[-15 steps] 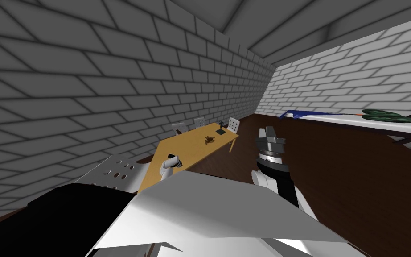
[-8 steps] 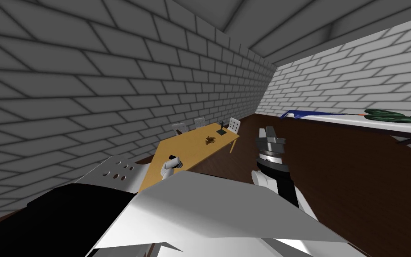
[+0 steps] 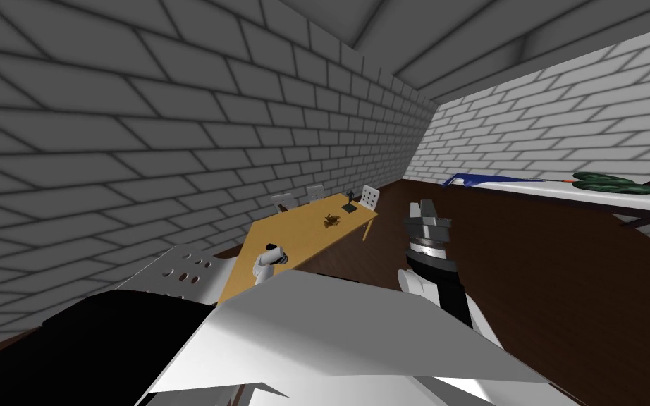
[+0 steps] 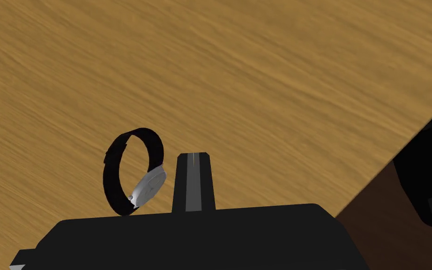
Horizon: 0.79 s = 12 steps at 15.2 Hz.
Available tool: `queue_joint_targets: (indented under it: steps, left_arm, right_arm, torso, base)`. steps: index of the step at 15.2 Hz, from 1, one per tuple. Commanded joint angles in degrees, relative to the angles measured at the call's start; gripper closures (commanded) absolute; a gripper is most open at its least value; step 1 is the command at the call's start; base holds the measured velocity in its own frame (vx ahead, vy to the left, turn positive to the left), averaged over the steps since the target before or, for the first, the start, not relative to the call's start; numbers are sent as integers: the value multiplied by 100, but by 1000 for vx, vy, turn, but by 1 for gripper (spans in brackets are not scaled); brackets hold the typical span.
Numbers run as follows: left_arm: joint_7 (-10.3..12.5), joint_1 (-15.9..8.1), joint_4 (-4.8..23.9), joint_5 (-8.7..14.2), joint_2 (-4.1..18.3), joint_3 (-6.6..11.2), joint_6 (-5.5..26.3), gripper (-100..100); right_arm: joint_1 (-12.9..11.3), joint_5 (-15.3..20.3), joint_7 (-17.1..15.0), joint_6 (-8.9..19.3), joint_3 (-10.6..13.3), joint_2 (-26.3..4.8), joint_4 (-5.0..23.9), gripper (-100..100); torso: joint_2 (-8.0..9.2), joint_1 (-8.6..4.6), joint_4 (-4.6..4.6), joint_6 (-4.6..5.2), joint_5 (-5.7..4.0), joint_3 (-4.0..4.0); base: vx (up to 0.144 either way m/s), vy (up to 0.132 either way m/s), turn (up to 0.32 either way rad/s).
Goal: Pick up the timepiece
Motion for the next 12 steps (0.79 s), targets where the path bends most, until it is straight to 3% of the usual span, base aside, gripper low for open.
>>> queue_joint_targets:
  steps: [1,2,3,7,9,12]
  left_arm:
    - [-16,13,-153,26,21,20,166,100]
    - [-3,-1,-63,8,11,9,72,100]
    - [121,-21,-238,-39,160,-89,-23,-100]
    - [297,54,-295,-111,305,-214,-163,-100]
    - [392,123,-171,-236,490,-205,-246,-100]
    - [406,151,21,-355,646,-92,-265,-100]
  right_arm:
    - [0,0,0,0,0,0,0,0]
    - [0,0,0,0,0,0,0,0]
    - [0,0,0,0,0,0,0,0]
    - [-3,0,0,1,1,0,1,0]
    - [-4,0,0,1,1,0,1,0]
    - [-1,0,0,1,0,0,1,0]
  torso:
    - [0,0,0,0,0,0]
    - [0,0,0,0,0,0]
    - [-4,4,-1,0,1,-2]
    - [78,1,16,1,0,43]
    - [99,8,20,0,2,56]
    - [49,3,12,-1,0,30]
  base:
    - [-44,-41,-6]
    - [-23,-26,0]
    - [-99,-30,-115]
    - [-252,-34,-138]
    - [-263,-29,-175]
    - [-80,-52,-112]
